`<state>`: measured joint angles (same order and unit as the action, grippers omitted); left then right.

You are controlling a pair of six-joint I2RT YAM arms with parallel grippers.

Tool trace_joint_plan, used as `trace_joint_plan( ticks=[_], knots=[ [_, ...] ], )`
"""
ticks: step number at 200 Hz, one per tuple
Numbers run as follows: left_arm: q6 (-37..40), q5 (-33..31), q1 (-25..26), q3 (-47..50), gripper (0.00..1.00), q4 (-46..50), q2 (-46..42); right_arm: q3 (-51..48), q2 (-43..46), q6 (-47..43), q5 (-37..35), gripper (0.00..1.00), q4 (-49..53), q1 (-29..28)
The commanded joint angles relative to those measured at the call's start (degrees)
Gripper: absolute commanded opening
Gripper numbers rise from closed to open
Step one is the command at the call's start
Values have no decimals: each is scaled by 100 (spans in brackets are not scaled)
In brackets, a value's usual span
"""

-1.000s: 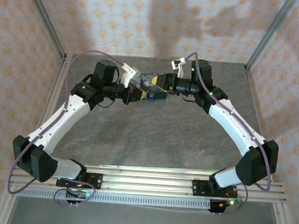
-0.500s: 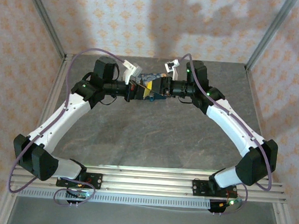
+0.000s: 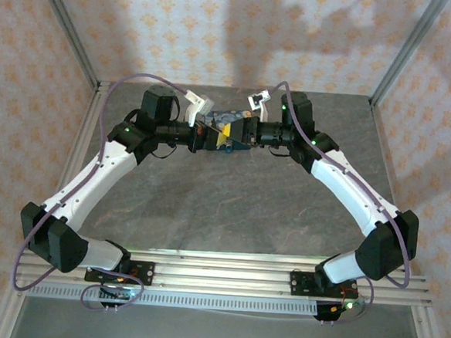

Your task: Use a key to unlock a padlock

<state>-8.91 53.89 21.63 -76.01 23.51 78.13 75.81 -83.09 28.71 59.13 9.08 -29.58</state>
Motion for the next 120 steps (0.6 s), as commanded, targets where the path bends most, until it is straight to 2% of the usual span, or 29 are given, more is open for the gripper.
trace_joint_plan(
  ticks=[1, 31, 59, 97, 104, 115, 120],
  knots=[
    [-151, 175, -27, 7, 0, -475, -166, -180, 126, 39, 159, 20, -212, -56],
    [-242, 201, -27, 51, 0, -583, -192, -163, 135, 21, 167, 13, -204, -51],
    [-249, 175, -25, 76, 0, -610, -205, -163, 154, -52, 104, 0, -161, -47],
    [-211, -370, -27, 41, 0, -357, -289, -75, 294, -685, -478, 0, 365, -48],
    [-172, -471, -27, 19, 7, -250, -298, -7, 318, -890, -663, 0, 595, -47],
    [-100, -696, -36, -19, 31, -53, -323, 158, 339, -1269, -954, 0, 1004, -48],
    [-65, -808, -43, -22, 36, 44, -345, 264, 341, -1471, -1124, 0, 1234, -48]
  ],
)
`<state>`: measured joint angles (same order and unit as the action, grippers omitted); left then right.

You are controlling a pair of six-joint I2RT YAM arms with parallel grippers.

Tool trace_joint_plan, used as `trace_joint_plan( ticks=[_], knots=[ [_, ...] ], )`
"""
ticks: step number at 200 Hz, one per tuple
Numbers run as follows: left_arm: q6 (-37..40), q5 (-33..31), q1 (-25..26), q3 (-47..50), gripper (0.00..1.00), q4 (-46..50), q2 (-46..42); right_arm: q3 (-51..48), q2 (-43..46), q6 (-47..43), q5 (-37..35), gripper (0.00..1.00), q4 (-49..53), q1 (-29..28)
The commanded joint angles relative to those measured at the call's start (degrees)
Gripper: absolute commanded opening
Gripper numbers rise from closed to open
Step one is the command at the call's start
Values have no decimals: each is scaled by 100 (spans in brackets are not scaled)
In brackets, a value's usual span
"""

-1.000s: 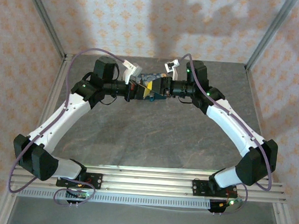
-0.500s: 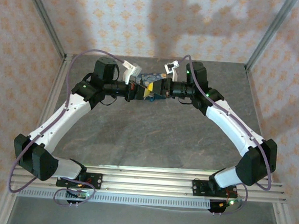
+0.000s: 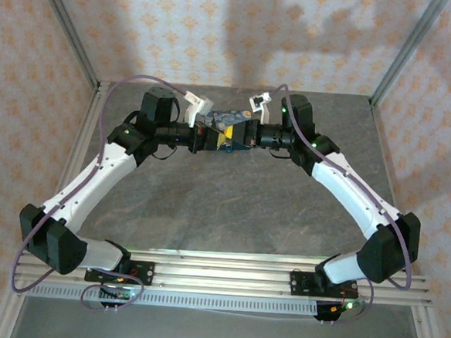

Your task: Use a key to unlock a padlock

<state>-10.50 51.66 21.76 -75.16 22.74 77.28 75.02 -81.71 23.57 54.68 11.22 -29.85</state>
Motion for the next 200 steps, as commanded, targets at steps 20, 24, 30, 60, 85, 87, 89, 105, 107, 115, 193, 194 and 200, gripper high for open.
trace_joint_plan(
  ticks=[20, 24, 30, 60, 85, 87, 89, 105, 107, 115, 193, 194, 200],
  knots=[
    [88, -1133, -93, 2, 55, 300, -410, 893, 110, -1801, -1475, 0, 2016, -21],
    [24, -1299, -88, 57, 59, 301, -456, 1012, 81, -1953, -1672, 0, 2179, -17],
    [-128, -1550, -95, 136, 64, 273, -517, 1171, 32, -2147, -1944, 0, 2404, -21],
    [-250, -2311, -99, 312, 68, 364, -604, 1617, -132, -2724, -3535, 0, 2879, -47],
    [-86, -2077, -110, 521, 68, 364, -678, 1664, -119, -2969, -3479, 0, 2680, -48],
    [-82, -2003, -108, 537, 68, 345, -683, 1651, -120, -2991, -3366, 0, 2641, -48],
    [-77, -1927, -110, 548, 68, 332, -684, 1637, -113, -3021, -3246, 0, 2600, -48],
    [-277, -1447, -119, 726, 65, -135, -713, 1544, -112, -2962, -2463, 0, 2235, -39],
    [-308, -1384, -119, 756, 64, -208, -718, 1538, -125, -2924, -2422, 0, 2193, -35],
    [-422, -1162, -122, 876, 63, -598, -753, 1546, -172, -2741, -2129, 0, 2082, -7],
    [-1964, 363, -198, 1364, 56, -3764, -333, 851, -227, -827, -252, 0, 144, 391],
    [-1964, 363, -198, 1359, 56, -3766, -330, 840, -220, -819, -250, 0, 126, 391],
    [-1978, 370, -198, 1323, 55, -3768, -300, 788, -204, -750, -243, 0, 34, 400]
  ],
)
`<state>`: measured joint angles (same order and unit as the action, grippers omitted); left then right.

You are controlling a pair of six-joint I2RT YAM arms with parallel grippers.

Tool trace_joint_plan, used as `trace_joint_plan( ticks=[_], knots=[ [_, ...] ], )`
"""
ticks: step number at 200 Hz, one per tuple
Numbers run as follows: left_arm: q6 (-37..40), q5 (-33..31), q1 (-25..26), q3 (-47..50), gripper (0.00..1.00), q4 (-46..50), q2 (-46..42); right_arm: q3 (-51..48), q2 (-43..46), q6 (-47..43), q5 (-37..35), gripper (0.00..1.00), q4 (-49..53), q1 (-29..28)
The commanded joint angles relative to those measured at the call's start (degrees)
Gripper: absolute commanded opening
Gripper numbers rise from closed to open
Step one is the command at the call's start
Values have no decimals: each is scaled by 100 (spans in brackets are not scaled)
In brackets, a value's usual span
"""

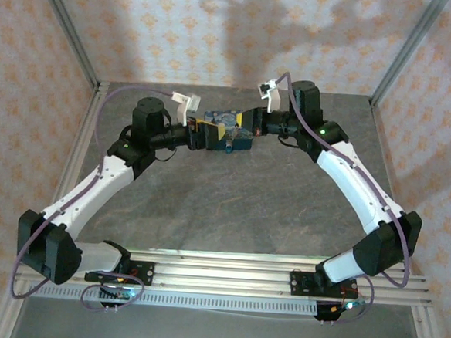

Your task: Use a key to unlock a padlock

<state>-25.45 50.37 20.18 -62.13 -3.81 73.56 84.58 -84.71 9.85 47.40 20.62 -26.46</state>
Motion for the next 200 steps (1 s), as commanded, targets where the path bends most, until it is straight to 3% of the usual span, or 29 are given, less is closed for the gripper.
trace_joint_plan(
  ticks=[1, 60, 148, 200],
  knots=[
    [-480, 504, -41, 19, 54, -1113, 75, -177, 104, 636, 483, 0, -917, 62],
    [-1550, 602, -41, 63, 40, -1953, 587, -550, 218, 962, 562, 0, -1514, 79],
    [-1854, 535, -41, 146, 40, -1894, 738, -914, 463, 1110, 261, 0, -2045, 75],
    [-2212, 606, -24, 191, 40, -2401, 861, -1000, 481, 1206, 288, 0, -2168, 71]
  ],
)
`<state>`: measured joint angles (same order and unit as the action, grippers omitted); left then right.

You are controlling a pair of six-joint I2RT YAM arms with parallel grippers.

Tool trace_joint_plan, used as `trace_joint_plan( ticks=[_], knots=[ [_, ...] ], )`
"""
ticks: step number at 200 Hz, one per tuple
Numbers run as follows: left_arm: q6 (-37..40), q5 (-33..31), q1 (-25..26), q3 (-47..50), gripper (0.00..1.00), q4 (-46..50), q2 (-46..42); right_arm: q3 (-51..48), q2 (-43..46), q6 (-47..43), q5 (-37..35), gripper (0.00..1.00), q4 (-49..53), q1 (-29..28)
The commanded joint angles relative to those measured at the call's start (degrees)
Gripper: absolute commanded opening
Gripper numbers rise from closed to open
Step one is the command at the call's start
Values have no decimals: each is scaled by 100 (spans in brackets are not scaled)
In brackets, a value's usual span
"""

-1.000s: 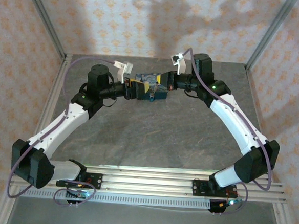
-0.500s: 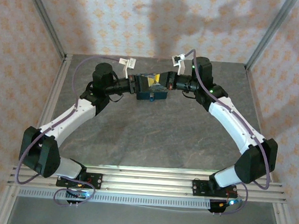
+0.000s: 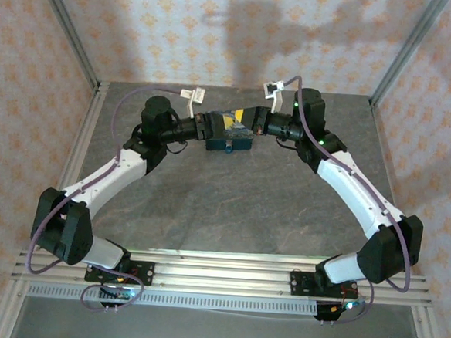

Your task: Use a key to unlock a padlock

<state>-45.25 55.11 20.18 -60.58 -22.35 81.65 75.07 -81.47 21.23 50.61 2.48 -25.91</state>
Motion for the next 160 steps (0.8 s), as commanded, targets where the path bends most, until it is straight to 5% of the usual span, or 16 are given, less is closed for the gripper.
trace_joint_plan(
  ticks=[1, 100, 160],
  knots=[
    [-235, 131, -23, 36, 40, -549, 53, -47, 157, 71, -34, 0, -358, 21],
    [-265, 114, 152, 53, 35, -657, 176, -89, 142, 155, -69, 0, -430, 16],
    [-213, 123, 152, 98, 3, -679, 93, -200, 140, 335, -59, 0, -609, 16]
  ],
)
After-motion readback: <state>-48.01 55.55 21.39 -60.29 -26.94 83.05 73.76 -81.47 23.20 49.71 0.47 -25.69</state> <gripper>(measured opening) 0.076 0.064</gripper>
